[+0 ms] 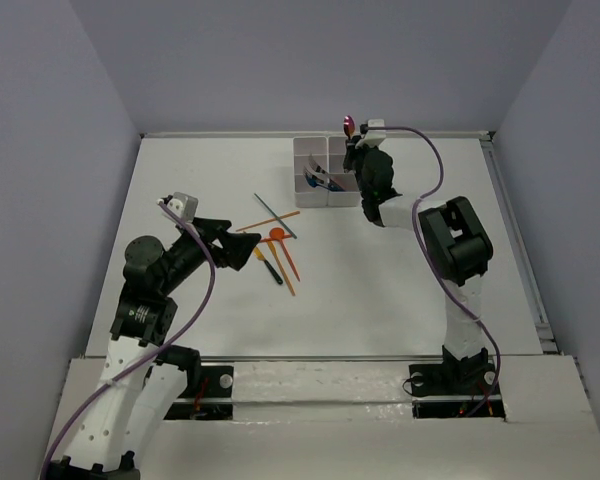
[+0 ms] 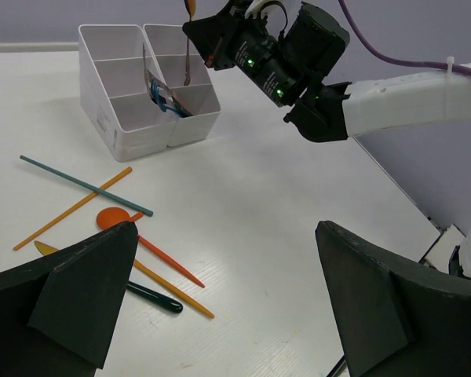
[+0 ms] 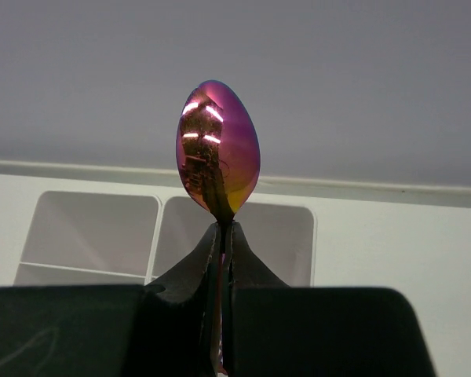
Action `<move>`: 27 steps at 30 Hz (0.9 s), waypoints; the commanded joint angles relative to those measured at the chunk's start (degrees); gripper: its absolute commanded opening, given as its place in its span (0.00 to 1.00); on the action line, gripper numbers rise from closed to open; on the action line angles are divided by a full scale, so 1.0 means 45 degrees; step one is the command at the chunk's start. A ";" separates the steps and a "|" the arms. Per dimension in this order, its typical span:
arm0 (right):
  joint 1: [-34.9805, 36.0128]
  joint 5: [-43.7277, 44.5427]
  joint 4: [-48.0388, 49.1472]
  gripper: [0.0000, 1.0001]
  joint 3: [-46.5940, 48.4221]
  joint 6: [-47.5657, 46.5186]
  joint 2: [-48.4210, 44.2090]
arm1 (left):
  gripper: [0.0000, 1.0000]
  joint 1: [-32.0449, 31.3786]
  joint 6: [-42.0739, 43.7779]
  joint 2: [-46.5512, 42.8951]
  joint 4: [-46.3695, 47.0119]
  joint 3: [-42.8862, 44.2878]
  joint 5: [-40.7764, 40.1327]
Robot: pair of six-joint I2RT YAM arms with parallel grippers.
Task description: Sort the eating utensils into containers
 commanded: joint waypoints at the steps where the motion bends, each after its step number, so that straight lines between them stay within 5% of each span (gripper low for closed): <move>1: -0.0014 0.0284 0.1386 0.03 -0.0232 -0.0087 -0.0239 | 0.99 0.0041 0.0127 -0.0100 0.0580 0.0442 0.0223; 7: -0.0014 0.0109 0.1328 0.09 -0.0272 -0.0126 -0.0181 | 0.99 0.0041 0.0127 -0.0178 0.0580 0.0442 0.0204; 12: -0.0014 -0.0009 0.1152 0.36 -0.0466 -0.0184 -0.0337 | 0.99 0.0041 0.0146 -0.0236 0.0580 0.0422 0.0203; 16: -0.0014 -0.0165 0.0781 0.46 -0.0565 -0.0243 -0.0687 | 0.99 0.0041 0.0127 -0.0314 0.0580 0.0422 0.0126; 27: 0.0199 -0.1162 -0.1424 0.51 -0.2438 0.0557 -0.4298 | 0.99 0.0158 0.0185 -0.0490 0.0444 0.0383 -0.0246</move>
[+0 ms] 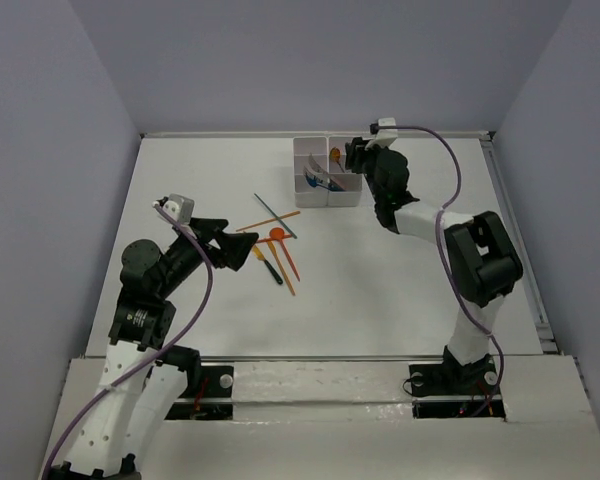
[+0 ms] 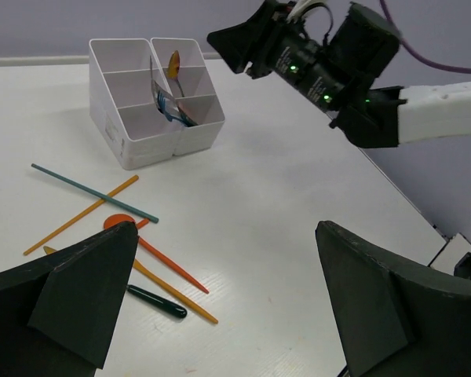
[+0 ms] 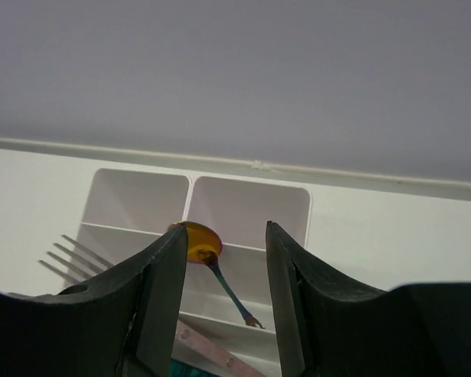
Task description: Sort the eating utensils into containers
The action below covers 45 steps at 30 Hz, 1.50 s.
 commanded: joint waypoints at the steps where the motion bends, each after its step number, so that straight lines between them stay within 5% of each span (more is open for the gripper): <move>1: 0.0530 -0.0351 -0.1021 0.51 -0.0870 0.0475 -0.2547 | 0.99 0.0081 0.0137 -0.0136 0.0468 0.0383 -0.0027; 7: 0.1840 -0.1520 -0.4946 0.44 -0.1632 0.1350 -0.4110 | 0.99 0.0335 0.0078 -0.0058 0.0468 0.0344 -0.0027; 11: 0.3146 -0.1834 -0.5712 0.28 -0.3193 0.2327 -0.4932 | 0.99 0.0451 0.0039 -0.0058 0.0468 0.0344 -0.0047; 15: 0.4240 -0.1543 -0.6825 0.23 -0.3450 0.2875 -0.4915 | 0.99 0.0452 0.0000 -0.0077 0.0526 0.0325 0.0012; 18: 0.4789 -0.1561 -0.6906 0.24 -0.3295 0.3111 -0.4252 | 0.99 0.0452 0.0000 -0.0077 0.0527 0.0305 0.0012; 23: 0.5727 -0.1074 -0.8329 0.42 -0.1422 0.2936 -0.2631 | 0.99 0.0452 0.0000 -0.0175 0.0507 0.0285 0.0051; 45: 0.5983 0.0060 -1.0265 0.37 0.1959 0.2487 0.1570 | 0.99 0.0335 0.0000 -0.0292 0.0566 0.0325 0.0305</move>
